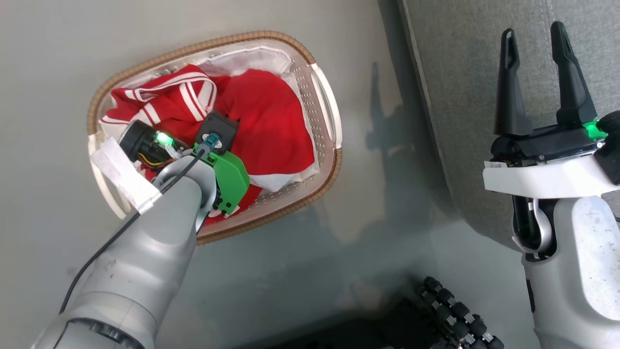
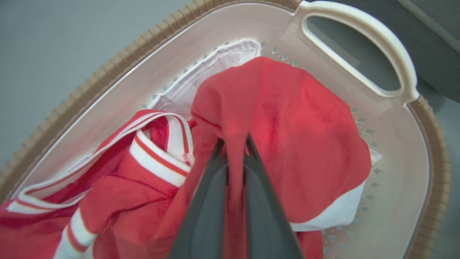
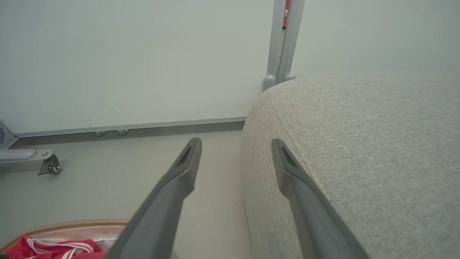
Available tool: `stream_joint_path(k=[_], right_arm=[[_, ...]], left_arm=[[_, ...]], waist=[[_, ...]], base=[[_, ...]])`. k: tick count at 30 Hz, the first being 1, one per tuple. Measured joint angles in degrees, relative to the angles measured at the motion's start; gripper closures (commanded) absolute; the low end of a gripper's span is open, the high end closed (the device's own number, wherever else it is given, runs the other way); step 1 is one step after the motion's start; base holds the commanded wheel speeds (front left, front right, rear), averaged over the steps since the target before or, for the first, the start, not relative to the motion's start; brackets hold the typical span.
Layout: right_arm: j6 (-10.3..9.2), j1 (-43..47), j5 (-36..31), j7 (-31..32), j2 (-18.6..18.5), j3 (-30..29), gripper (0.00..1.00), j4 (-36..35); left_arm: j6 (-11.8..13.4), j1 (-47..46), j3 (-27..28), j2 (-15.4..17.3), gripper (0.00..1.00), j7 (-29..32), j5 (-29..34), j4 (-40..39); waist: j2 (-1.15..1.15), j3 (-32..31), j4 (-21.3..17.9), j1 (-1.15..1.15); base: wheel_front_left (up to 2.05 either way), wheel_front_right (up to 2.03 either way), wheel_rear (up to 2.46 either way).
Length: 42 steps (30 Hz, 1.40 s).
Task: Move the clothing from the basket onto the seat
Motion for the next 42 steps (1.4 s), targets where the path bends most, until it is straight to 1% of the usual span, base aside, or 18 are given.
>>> stream_joint_path(k=[4, 7, 12, 15, 21, 23, 26, 27, 28, 34, 38, 42], right_arm=[[0.00, 0.46, -1.15, 0.00, 0.01, 0.68, 0.00, 1.18], [0.00, 1.45, -1.91, 0.01, 0.04, 1.00, 0.00, 2.31], [0.00, 3.83, -3.59, 0.01, 0.04, 1.97, 0.00, 4.92], [0.00, 6.00, -4.15, 0.00, 0.07, 2.53, 0.00, 6.60], [0.00, 10.32, -4.63, 0.00, 0.08, 4.30, 0.00, 9.94], [0.00, 11.40, -4.77, 0.01, 0.07, 4.99, 0.00, 10.84], [0.00, 12.46, -4.77, 0.01, 0.07, 5.97, 0.00, 11.73], [0.00, 13.09, -4.76, 0.01, 0.05, 6.83, 0.00, 12.22], [0.00, 13.34, -4.75, 0.01, 0.05, 7.56, 0.00, 12.37], [0.00, 13.60, -4.80, 0.00, 0.03, 11.11, 0.00, 12.77], [0.00, 12.45, -5.87, 0.00, 0.07, 14.62, 0.00, 13.14], [0.00, 11.10, -7.30, 0.00, 0.07, 17.37, 0.00, 14.32]], left_arm=[[0.00, 2.14, -0.14, 0.22, 1.00, -0.26, -0.51, -2.25], [0.00, 4.41, -0.49, 1.14, 1.00, -0.34, -0.51, -7.25], [0.00, 8.96, -0.59, 5.09, 1.00, -0.33, -0.40, -16.23], [0.00, 11.71, -0.70, 6.88, 1.00, -0.34, 0.05, -21.07], [-0.01, 14.99, -2.00, 10.45, 1.00, -0.33, 0.85, -28.00], [-0.01, 15.03, -2.66, 11.56, 1.00, -0.29, 0.83, -30.04], [-0.01, 14.76, -4.05, 14.03, 1.00, 1.63, 0.63, -34.01], [-0.01, 13.63, -5.55, 16.26, 1.00, 3.74, 0.12, -37.43], [-0.04, 12.49, -6.32, 17.63, 1.00, 5.15, -0.16, -39.77], [-0.13, 7.65, -8.01, 23.10, 1.00, 10.72, -3.50, -49.19], [-0.14, 5.49, -7.55, 25.12, 1.00, 13.11, -5.46, -53.34], [-0.14, 4.64, -6.92, 25.29, 1.00, 13.72, -6.69, -55.51]], waist=[[0.00, -2.55, 0.84, 0.00], [0.00, -4.94, 1.54, 0.00], [0.00, -9.96, 2.88, 0.00], [0.00, -13.47, 3.64, 0.00], [0.00, -21.37, 5.01, -0.01], [0.00, -23.98, 5.37, -0.01], [0.00, -28.04, 5.88, -0.01], [0.00, -30.73, 6.20, -0.01], [0.00, -32.29, 6.38, -0.01], [0.00, -38.16, 7.00, -0.01], [0.00, -41.08, 7.28, -0.01], [0.00, -42.94, 7.60, -0.01]], base=[[0.00, 0.00, 0.00], [0.00, 0.00, 0.00], [0.00, 0.00, 0.00], [0.00, 0.00, 0.00], [0.00, 0.00, 0.00], [0.00, 0.00, 0.00], [0.00, 0.00, 0.00], [0.00, 0.00, 0.00], [0.00, 0.00, 0.00], [0.00, 0.00, 0.00], [0.00, 0.00, 0.00], [0.00, 0.00, 0.00]])
